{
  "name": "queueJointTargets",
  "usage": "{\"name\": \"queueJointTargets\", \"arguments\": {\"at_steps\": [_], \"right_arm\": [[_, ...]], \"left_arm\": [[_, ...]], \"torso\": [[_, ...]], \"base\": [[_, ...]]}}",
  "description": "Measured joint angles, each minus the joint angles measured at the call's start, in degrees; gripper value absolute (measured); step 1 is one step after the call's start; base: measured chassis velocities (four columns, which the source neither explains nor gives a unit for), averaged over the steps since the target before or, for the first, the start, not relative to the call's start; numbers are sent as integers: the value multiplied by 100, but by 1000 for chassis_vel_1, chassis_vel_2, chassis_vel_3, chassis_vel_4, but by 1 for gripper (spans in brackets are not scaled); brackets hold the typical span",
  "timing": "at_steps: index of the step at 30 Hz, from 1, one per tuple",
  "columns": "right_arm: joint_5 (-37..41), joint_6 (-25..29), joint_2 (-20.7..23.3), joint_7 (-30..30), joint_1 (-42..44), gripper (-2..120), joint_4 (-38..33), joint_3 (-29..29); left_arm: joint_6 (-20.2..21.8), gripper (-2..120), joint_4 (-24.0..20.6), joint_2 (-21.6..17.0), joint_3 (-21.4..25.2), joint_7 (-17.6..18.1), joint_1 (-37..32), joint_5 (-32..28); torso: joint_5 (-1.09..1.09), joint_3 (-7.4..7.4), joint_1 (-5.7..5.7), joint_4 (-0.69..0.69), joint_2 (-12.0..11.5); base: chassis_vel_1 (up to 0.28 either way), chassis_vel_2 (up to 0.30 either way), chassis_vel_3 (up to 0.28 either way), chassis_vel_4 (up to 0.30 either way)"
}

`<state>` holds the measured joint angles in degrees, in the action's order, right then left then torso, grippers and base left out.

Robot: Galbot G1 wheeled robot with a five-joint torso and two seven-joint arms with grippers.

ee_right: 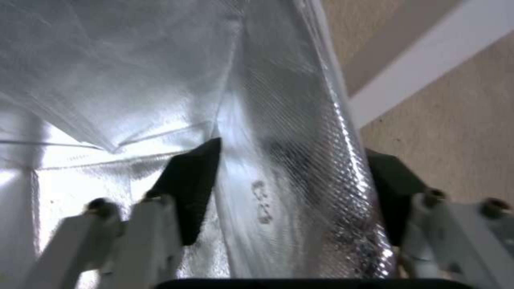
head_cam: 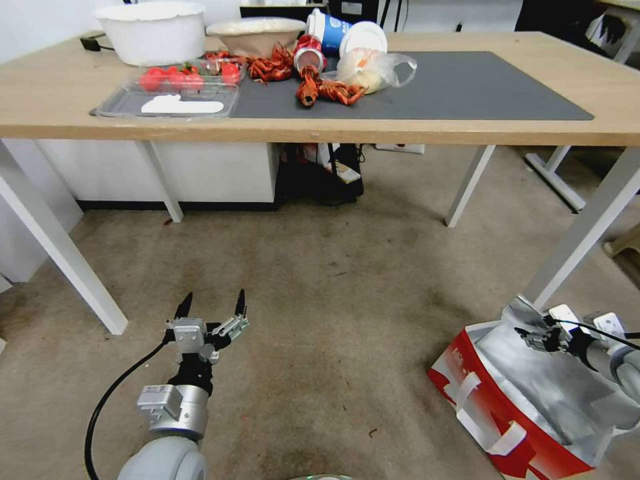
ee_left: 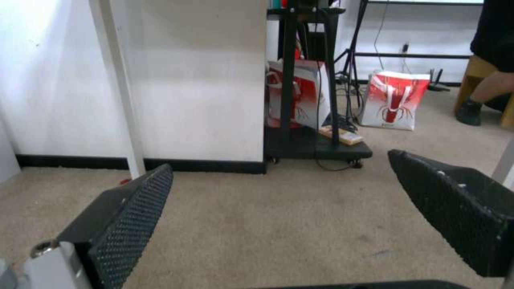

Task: Pick up the food delivery bag from the floor and place it on the table.

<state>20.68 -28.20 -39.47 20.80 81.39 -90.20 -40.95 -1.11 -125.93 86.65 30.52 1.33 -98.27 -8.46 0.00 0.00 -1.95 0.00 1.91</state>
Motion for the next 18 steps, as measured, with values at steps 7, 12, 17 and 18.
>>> {"name": "queueJointTargets", "arguments": {"at_steps": [7,12,17,18], "right_arm": [[-42,-9,-4,58,17,31,58,-19],[-22,2,16,106,75,10,-7,-112],[109,42,64,161,156,0,-52,-203],[182,53,77,173,191,0,-87,-237]], "left_arm": [[-9,100,-3,-3,2,0,-19,3],[-9,100,-12,-2,2,0,-18,5],[-4,100,-12,-1,-3,0,-13,7],[-4,100,-12,-2,-3,1,-10,7]], "torso": [[1,0,0,0,1],[1,0,0,0,0],[1,0,0,0,1],[1,0,0,0,1]], "base": [[0,0,0,0],[0,0,0,0],[0,0,0,0],[0,0,0,0]]}}
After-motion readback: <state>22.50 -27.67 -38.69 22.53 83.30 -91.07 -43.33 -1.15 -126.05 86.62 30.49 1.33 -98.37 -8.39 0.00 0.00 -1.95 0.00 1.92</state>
